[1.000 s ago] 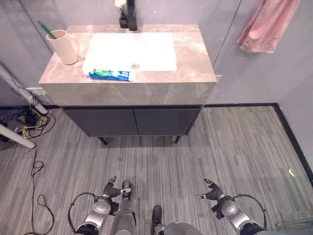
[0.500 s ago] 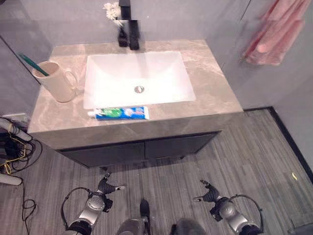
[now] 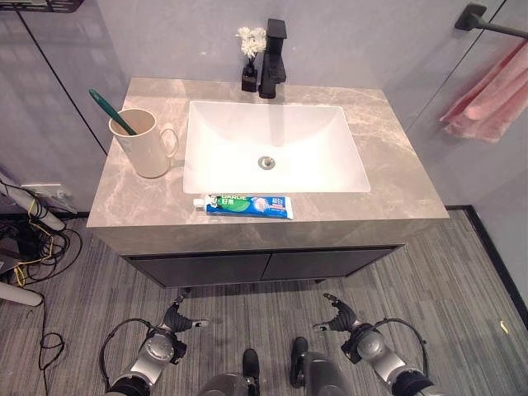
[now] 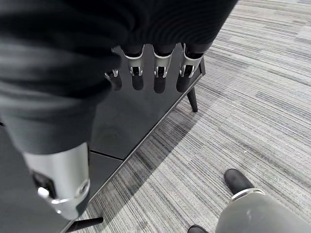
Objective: Put brush and paste in cup on sink, flatten towel.
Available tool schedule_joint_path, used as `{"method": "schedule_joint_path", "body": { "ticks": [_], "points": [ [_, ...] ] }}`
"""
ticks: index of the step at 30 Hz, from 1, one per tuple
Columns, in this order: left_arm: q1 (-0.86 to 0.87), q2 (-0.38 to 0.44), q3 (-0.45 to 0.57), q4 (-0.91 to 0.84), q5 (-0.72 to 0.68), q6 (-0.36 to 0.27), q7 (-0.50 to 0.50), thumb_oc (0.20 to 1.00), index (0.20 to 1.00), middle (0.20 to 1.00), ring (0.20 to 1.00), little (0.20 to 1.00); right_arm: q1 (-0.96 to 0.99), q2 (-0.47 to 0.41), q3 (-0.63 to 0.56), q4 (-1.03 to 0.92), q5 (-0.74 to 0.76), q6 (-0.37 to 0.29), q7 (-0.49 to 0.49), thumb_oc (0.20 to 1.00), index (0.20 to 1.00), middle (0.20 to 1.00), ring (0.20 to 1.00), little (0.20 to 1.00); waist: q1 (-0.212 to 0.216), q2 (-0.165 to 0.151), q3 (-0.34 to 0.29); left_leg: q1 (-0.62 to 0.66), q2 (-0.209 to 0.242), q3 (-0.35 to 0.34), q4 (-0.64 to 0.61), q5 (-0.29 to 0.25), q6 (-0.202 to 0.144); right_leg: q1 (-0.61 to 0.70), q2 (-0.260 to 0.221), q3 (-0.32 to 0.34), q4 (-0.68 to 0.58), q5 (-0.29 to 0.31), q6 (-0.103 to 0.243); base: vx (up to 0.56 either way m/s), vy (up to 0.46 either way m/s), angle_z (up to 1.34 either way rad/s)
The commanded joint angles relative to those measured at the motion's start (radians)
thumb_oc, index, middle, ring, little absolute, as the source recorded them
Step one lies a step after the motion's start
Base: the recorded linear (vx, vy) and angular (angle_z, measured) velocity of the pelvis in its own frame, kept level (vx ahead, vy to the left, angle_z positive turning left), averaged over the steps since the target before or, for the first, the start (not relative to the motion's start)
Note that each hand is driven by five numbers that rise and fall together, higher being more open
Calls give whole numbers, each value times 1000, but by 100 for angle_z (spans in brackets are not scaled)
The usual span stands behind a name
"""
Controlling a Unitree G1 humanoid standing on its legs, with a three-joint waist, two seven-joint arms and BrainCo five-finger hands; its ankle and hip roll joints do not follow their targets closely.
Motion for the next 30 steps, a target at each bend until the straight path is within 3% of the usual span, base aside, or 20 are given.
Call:
{"method": "schedule_joint_path", "body": {
  "ticks": [1,10,14,15,17,18,19,20,21,23,25,28,29,30],
  "points": [
    [-18,-13,39,-11,19,-37,18,1000,1000,1000,1000,1000,-21,-52,7,-27,-7,-16,-13,1000,1000,1000,1000,1000,3,-20,36,-26,81,2,82,-44,-65,125,31,48,-157,138,-23,78,-100,4],
    [3,-35,39,39,16,-36,11,1000,1000,1000,1000,1000,1,-73,-9,-31,-5,-24,-21,1000,1000,1000,1000,1000,4,-19,16,-10,113,-9,88,-44,-105,197,74,24,-270,104,-50,71,-164,-2],
    [-24,-41,32,-10,-4,-41,18,1000,1000,1000,1000,1000,-12,-116,-4,-21,-22,-25,-26,1000,1000,1000,1000,1000,5,-17,57,-148,116,-63,320,5,-170,208,80,4,-301,103,-83,-45,-164,33],
    [-26,-41,26,-14,-2,-42,16,1000,1000,1000,1000,1000,-6,-119,-6,-17,-26,-24,-30,1000,1000,1000,1000,1000,-5,-17,51,-143,145,-30,291,4,-163,212,76,-7,-302,98,-83,9,-40,16],
    [-25,-41,26,-14,-2,-42,16,1000,1000,1000,1000,1000,-6,-119,-6,-17,-26,-24,-30,1000,1000,1000,1000,1000,-5,-17,51,-141,144,-30,288,5,-163,213,75,-7,-302,98,-83,28,40,17],
    [-24,-43,16,-28,6,-41,20,1000,1000,1000,1000,1000,7,-115,-19,-9,-20,-18,-38,1000,1000,1000,1000,1000,-14,-19,35,-110,219,36,169,13,-156,221,62,-22,-309,91,-72,88,153,45],
    [-28,-40,5,-19,14,-43,34,1000,1000,1000,1000,1000,5,-109,-23,7,-12,-15,-48,1000,1000,1000,1000,1000,-7,-13,25,-101,241,-10,96,42,-165,220,58,-15,-306,85,-64,88,153,35],
    [-28,-40,5,-19,14,-43,34,1000,1000,1000,1000,1000,5,-109,-23,7,-12,-15,-48,1000,1000,1000,1000,1000,-7,-13,25,-101,241,-10,96,42,-165,220,58,-15,-306,85,-64,113,181,13],
    [-22,-42,-1,-21,22,-40,35,1000,1000,1000,1000,1000,8,-100,-28,21,-4,-16,-48,1000,1000,1000,1000,1000,-5,-7,17,-89,230,-55,89,31,-166,220,47,-8,-298,76,-58,88,175,-1],
    [-24,-39,-6,-17,27,-38,30,1000,1000,1000,1000,1000,8,-95,-33,28,2,-13,-45,1000,1000,1000,1000,1000,-12,-2,13,-88,221,-56,85,27,-164,220,38,-5,-295,75,-54,88,208,-14],
    [3,-18,-16,-50,57,-43,15,1000,1000,1000,1000,1000,-4,-83,-26,35,-14,-7,-34,1000,1000,1000,1000,1000,0,4,4,-55,177,-53,65,1,-138,224,1,25,-278,94,-31,104,368,-23],
    [19,2,-18,-69,83,-45,12,1000,1000,1000,1000,1000,-26,-82,-16,26,-34,-9,-32,1000,1000,1000,1000,1000,17,5,11,-41,158,-39,56,-11,-116,203,-18,34,-229,103,-13,17,253,-13],
    [40,19,-12,-92,107,-51,10,1000,1000,1000,1000,1000,-48,-82,-8,17,-51,-16,-34,1000,1000,1000,1000,1000,30,8,24,-33,147,-24,54,-19,-98,158,-40,26,-143,160,3,-14,215,-32],
    [51,32,-12,-105,121,-54,10,1000,1000,1000,1000,1000,-63,-84,-1,17,-58,-18,-32,1000,1000,1000,1000,1000,31,14,31,-29,145,-24,48,-14,-91,137,-36,34,-97,177,9,-2,259,-42]
  ]
}}
